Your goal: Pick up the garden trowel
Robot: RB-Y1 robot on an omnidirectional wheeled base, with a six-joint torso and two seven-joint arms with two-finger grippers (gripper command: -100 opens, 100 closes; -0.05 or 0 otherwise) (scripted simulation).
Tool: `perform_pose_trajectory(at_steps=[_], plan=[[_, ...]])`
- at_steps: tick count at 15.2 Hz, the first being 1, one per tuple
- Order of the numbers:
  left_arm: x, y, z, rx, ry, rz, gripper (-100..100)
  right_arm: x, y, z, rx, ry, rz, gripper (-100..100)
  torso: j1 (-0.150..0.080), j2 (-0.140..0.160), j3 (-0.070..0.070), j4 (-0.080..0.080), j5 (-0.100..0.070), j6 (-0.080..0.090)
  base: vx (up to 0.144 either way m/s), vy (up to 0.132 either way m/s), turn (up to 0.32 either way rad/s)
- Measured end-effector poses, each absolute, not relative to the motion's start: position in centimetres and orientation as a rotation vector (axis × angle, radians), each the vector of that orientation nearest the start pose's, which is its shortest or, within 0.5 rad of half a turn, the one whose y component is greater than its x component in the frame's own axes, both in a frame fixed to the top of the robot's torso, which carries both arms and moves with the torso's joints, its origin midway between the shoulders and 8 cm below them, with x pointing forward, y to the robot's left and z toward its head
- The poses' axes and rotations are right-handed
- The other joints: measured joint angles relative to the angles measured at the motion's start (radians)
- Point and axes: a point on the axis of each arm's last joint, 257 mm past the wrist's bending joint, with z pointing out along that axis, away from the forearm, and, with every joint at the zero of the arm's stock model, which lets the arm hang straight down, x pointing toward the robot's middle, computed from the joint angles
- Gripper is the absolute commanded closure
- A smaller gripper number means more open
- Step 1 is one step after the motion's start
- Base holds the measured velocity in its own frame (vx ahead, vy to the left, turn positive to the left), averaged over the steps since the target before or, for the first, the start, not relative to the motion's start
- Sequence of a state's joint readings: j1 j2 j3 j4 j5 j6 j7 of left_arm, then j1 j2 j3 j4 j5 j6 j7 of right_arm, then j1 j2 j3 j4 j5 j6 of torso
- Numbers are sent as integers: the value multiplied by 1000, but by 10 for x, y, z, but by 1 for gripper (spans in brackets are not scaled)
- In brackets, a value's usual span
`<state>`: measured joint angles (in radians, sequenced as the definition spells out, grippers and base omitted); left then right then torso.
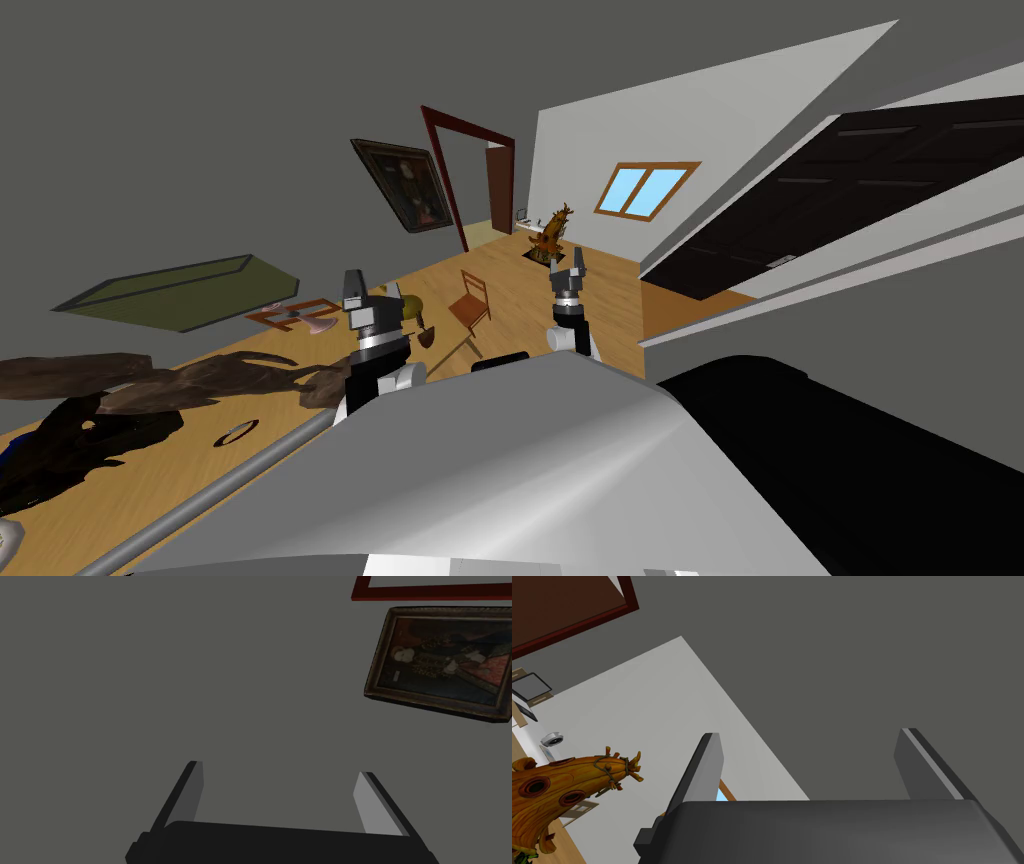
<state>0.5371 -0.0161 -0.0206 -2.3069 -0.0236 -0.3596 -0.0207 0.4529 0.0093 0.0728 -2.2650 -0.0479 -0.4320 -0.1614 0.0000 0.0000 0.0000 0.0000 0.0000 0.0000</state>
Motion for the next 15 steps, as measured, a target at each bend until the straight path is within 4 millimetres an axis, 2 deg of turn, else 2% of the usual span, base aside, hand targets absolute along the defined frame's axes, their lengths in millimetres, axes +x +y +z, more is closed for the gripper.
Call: perform_pose_trajectory(at_steps=[7, 15], plan=[[383, 267, -46, -763, 860, -1223, -100, 364, -257, 20, 798, 559, 1563, 0, 1, 0, 0, 0, 0, 0, -8, 6, -27], [411, 260, -108, -779, 1022, -1183, -100, 364, -257, 20, 798, 559, 1563, 0, 1, 0, 0, 0, 0, 0, -8, 7, -30]])
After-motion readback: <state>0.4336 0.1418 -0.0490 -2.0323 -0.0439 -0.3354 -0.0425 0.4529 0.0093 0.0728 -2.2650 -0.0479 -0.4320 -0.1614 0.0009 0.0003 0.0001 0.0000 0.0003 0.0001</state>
